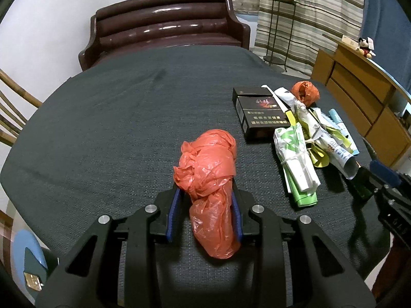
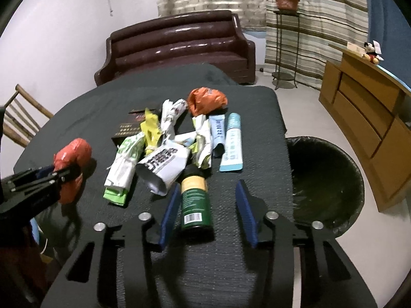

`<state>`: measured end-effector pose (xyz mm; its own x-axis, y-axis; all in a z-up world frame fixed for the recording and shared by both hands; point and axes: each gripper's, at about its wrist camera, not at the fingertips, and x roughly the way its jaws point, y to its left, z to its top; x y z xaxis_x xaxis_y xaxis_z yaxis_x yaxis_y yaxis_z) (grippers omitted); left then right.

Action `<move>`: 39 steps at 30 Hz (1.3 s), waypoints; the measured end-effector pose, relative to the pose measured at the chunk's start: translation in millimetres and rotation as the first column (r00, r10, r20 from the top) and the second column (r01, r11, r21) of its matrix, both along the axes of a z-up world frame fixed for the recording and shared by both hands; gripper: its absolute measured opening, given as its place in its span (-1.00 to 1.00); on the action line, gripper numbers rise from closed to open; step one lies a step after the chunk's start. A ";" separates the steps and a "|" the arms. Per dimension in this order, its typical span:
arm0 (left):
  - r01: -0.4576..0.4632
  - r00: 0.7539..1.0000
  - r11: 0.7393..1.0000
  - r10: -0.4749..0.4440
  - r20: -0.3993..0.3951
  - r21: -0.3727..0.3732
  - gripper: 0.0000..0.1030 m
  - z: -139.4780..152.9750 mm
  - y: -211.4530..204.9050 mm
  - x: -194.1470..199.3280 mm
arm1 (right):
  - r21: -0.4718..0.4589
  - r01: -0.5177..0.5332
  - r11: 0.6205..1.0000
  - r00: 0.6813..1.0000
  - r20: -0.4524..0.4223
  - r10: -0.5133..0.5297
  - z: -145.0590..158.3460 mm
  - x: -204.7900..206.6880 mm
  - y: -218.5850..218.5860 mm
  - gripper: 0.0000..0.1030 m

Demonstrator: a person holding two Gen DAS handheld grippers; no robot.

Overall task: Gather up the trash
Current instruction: 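Grasp the red plastic bag with the left tool while the right tool grasps the green spray can, then carry the red bag and green can over the black bin and open both tools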

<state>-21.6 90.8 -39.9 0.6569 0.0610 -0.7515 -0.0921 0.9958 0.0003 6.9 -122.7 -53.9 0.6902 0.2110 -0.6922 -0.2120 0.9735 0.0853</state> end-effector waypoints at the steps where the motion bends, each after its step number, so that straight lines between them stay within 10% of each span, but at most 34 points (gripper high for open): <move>1: 0.003 1.000 1.000 -0.003 0.000 -0.001 -0.39 0.3 -0.2 -0.2 | 0.003 -0.010 1.000 1.000 -0.007 0.010 -1.5 -0.6 1.0 -0.29; 21: 0.105 0.992 0.994 -0.104 0.065 -0.014 -0.39 24.1 -33.6 1.3 | 0.000 -0.001 1.000 0.998 0.070 0.001 18.0 -19.0 -8.7 -0.51; 39: 0.347 0.932 0.936 -0.338 0.132 -0.055 -0.39 42.8 -158.2 59.0 | -0.017 0.291 0.956 0.941 0.184 -0.283 35.4 24.3 -120.2 -0.51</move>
